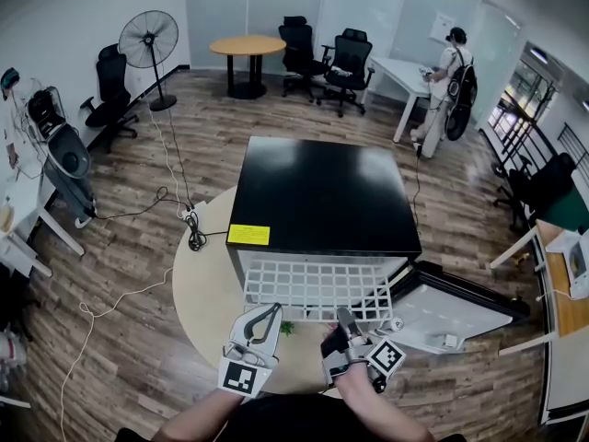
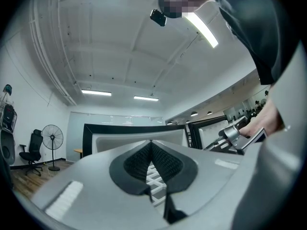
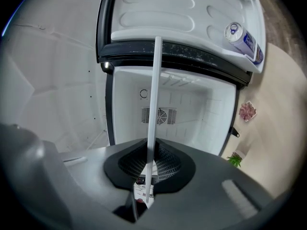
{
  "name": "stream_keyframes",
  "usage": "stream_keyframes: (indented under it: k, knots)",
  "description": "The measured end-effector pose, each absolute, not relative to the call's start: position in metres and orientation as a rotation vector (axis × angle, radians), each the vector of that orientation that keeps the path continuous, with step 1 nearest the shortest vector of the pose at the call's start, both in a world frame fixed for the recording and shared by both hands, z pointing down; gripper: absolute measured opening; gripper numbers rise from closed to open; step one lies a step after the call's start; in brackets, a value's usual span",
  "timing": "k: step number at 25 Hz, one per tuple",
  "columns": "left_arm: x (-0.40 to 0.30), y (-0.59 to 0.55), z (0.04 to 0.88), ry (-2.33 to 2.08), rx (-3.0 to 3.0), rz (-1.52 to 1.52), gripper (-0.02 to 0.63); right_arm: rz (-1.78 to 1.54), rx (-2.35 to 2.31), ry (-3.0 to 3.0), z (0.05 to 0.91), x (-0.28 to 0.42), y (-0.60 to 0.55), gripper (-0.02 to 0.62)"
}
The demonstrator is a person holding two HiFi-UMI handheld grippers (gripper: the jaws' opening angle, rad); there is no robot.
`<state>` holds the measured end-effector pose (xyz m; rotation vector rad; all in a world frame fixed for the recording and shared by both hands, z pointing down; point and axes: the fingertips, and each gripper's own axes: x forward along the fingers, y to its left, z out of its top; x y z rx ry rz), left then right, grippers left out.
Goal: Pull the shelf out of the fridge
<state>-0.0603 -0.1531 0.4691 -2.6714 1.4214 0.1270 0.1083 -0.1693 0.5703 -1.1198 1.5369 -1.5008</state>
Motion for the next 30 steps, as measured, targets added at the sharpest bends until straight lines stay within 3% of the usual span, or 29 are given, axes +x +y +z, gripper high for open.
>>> stream_keyframes:
  k: [11, 22, 25, 30]
  knots:
    - [-0.063, -0.153, 0.468, 1.412, -2.686, 0.119, -0.002, -1.502, -1.137, 1.548, 0.562, 0.104, -0.157, 0.034]
    - [-0.066, -0.154, 0.469, 1.413, -2.703, 0.133, -0.002, -1.369, -1.454, 1.799, 0.553, 0.125, -0.132, 0.032]
    - [-0.061, -0.156, 0.47, 1.401, -2.712, 0.145, -0.002, -1.186, -1.339, 1.977, 0.524, 0.112, -0.14, 0.034]
    - [-0.054, -0.159, 0.472, 1.373, -2.723, 0.146, -0.002, -0.953, -1.603, 2.216, 0.526, 0.125, -0.131, 0.032]
